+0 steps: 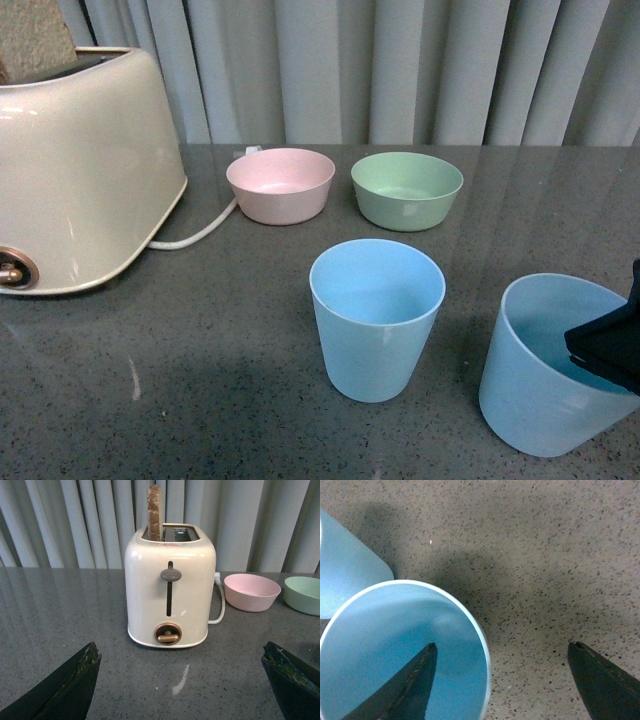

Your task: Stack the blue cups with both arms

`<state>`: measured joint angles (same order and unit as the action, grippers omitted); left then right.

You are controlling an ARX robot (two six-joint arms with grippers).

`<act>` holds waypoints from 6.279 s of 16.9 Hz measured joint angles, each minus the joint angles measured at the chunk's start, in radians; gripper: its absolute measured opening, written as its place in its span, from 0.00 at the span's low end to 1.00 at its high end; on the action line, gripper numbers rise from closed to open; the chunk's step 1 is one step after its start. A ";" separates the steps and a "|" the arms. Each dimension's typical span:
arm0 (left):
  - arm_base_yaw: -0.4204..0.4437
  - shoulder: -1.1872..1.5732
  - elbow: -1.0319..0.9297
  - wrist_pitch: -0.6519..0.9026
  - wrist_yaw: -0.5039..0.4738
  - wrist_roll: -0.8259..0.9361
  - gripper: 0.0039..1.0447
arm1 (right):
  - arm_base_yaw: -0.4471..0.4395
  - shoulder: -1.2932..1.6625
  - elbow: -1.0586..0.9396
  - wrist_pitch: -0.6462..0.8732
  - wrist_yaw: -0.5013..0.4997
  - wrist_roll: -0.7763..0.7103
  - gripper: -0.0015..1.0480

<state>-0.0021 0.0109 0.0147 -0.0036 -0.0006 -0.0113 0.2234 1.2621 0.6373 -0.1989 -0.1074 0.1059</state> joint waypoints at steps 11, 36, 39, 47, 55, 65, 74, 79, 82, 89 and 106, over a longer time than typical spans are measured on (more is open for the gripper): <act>0.000 0.000 0.000 0.000 0.000 0.000 0.94 | 0.019 0.001 0.047 -0.046 0.021 0.062 0.02; 0.000 0.000 0.000 0.000 0.000 0.000 0.94 | 0.229 0.159 0.342 -0.034 0.080 0.085 0.13; 0.000 0.000 0.000 0.000 0.000 0.000 0.94 | 0.227 0.151 0.357 -0.042 0.062 0.104 0.45; 0.000 0.000 0.000 0.000 0.000 0.000 0.94 | -0.024 -0.212 0.153 0.130 -0.023 0.271 0.94; 0.000 0.000 0.000 0.000 -0.001 0.000 0.94 | -0.225 -0.518 -0.262 0.540 0.097 0.149 0.76; 0.000 0.000 0.000 0.000 0.000 0.000 0.94 | -0.224 -0.774 -0.502 0.505 0.105 -0.066 0.34; 0.000 0.000 0.000 0.000 0.000 0.000 0.94 | -0.224 -1.010 -0.585 0.400 0.105 -0.097 0.02; 0.000 0.000 0.000 0.000 0.000 0.000 0.94 | -0.224 -1.090 -0.625 0.371 0.105 -0.099 0.02; 0.000 0.000 0.000 0.000 0.000 0.000 0.94 | -0.224 -1.257 -0.622 0.212 0.106 -0.099 0.02; 0.000 0.000 0.000 0.000 0.000 0.000 0.94 | -0.224 -1.258 -0.624 0.194 0.107 -0.100 0.20; 0.000 0.000 0.000 0.000 0.000 0.000 0.94 | -0.224 -1.258 -0.624 0.194 0.107 -0.100 0.94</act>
<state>-0.0021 0.0109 0.0147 -0.0036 -0.0010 -0.0109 -0.0002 0.0044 0.0128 -0.0048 -0.0002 0.0063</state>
